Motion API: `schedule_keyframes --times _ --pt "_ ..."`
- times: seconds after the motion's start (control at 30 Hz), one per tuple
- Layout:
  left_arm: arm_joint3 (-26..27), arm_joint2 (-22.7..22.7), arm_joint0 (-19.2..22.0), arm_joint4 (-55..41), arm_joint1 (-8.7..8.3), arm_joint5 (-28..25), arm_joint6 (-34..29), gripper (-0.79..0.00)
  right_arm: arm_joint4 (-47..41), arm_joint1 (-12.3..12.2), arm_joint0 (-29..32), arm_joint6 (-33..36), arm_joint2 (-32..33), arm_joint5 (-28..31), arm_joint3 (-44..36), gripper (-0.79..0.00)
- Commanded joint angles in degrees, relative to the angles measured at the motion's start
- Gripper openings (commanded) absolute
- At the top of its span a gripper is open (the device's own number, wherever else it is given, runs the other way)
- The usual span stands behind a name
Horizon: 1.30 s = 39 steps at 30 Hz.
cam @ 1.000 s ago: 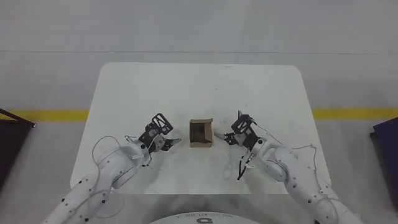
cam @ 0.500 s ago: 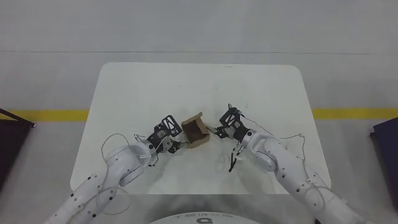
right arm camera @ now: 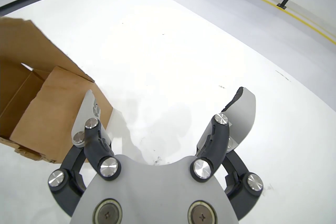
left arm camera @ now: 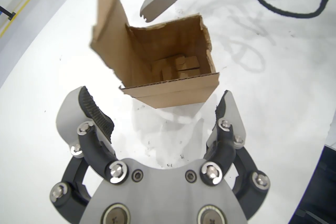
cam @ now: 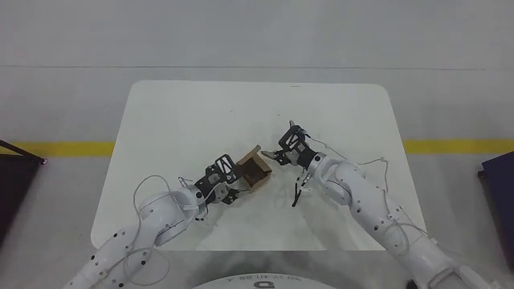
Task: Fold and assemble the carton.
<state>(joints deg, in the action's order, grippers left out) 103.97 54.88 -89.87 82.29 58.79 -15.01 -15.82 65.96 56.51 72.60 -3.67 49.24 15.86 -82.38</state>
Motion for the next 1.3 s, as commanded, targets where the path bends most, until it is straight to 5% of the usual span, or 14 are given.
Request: schedule_keyframes --times 0.0,0.3,0.6,0.97,1.27 --pt "0.01 1.97 -0.97 -0.87 -0.29 0.73 -0.35 0.0 -0.49 -0.15 0.8 -0.74 1.12 -0.1 0.25 0.0" --pt "-0.18 9.9 -4.15 -1.38 -1.62 0.53 -2.76 0.0 0.45 -3.86 14.91 -3.24 12.14 3.38 -6.83 0.0" --pt "-3.82 6.66 -0.69 -0.83 -0.51 0.89 -0.11 0.0 2.94 -5.99 26.93 -1.29 19.27 5.34 -17.04 0.0" --pt "-7.19 1.87 3.29 -0.96 1.07 -0.48 2.8 0.0 4.58 -3.72 20.49 3.17 12.37 2.26 -13.46 0.0" --pt "-6.61 -1.55 5.21 -1.73 1.81 -7.54 6.5 0.0 6.59 -1.52 11.73 4.1 7.82 2.07 -7.33 0.0"
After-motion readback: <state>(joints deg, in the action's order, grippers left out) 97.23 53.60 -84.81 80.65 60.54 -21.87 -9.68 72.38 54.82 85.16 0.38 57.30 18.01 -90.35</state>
